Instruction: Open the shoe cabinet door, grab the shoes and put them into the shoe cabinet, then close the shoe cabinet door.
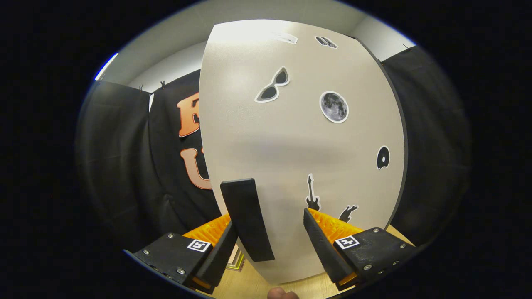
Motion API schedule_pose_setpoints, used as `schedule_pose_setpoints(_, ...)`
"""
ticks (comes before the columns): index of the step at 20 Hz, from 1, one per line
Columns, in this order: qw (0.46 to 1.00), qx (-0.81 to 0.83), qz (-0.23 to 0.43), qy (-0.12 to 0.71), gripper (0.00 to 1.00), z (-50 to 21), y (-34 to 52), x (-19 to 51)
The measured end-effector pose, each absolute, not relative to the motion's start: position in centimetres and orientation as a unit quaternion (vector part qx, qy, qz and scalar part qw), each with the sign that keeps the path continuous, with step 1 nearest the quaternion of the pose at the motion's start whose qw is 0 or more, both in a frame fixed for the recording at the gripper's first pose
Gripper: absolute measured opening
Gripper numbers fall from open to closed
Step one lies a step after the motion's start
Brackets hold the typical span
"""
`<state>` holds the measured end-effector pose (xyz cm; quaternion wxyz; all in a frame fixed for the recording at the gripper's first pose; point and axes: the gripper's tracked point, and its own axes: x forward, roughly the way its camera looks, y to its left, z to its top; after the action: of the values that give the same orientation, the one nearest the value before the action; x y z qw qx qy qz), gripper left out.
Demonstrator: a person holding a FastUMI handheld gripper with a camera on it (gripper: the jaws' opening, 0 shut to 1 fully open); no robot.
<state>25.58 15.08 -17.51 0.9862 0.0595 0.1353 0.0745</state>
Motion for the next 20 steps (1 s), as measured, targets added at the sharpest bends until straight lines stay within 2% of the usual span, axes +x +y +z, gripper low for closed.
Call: schedule_pose_setpoints(20,0.985,0.069,0.063,0.145,0.95,-18.1,16.3,28.1)
